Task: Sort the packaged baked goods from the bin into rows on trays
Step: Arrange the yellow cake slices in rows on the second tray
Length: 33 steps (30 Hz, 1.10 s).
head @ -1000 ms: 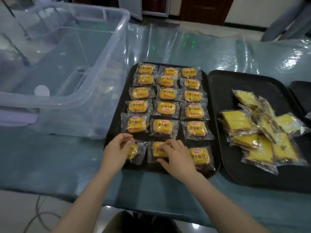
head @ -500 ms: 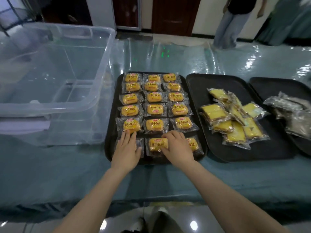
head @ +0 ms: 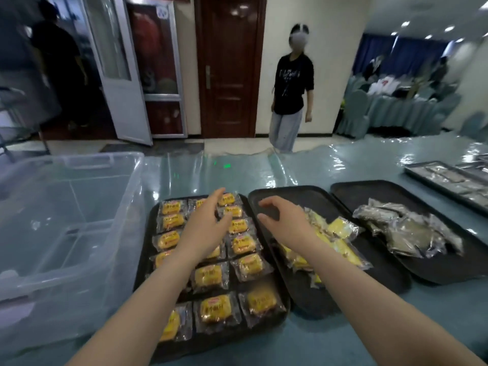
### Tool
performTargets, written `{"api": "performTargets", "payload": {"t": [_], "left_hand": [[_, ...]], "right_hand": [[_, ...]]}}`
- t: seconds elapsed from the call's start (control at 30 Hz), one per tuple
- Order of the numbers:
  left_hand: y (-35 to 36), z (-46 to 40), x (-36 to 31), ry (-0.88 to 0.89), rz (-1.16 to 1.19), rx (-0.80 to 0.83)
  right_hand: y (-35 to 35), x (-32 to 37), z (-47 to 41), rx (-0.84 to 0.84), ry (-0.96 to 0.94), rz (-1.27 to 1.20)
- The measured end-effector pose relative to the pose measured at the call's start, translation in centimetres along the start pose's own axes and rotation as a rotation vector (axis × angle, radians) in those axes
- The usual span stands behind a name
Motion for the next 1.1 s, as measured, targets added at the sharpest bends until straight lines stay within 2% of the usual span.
{"api": "performTargets", "payload": {"t": [0.23, 0.43, 0.7, 0.87, 1.1], "left_hand": [[-0.1, -7.0, -9.4, 0.087, 0.338, -0.064], [5.3, -11.2, -13.1, 0.106, 0.420, -0.099], [18.2, -15.4, -12.0, -0.078, 0.359, -0.147], [23.0, -15.0, -8.3, -0.236, 0.294, -0.133], [27.5, -14.3, -2.9, -0.447, 0.260, -0.110]], "right_hand": [[-11.3, -2.1, -4.8, -0.166, -0.005, -0.168], [-16.4, -10.3, -8.7, -0.153, -0.008, -0.193], [-15.2, -25.2, -13.9, 0.089, 0.031, -0.211], [-11.1, -30.6, -16.0, 0.265, 0.055, -0.188], [-3.5, -36.5, -15.3, 0.603, 0.154, -0.045]]}}
Point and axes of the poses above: each hand's wrist, its own z-axis away from the middle knuckle, its own y-axis out of the palm, x = y × z, the point moved 6 cm from there along -z, towards the middle knuckle
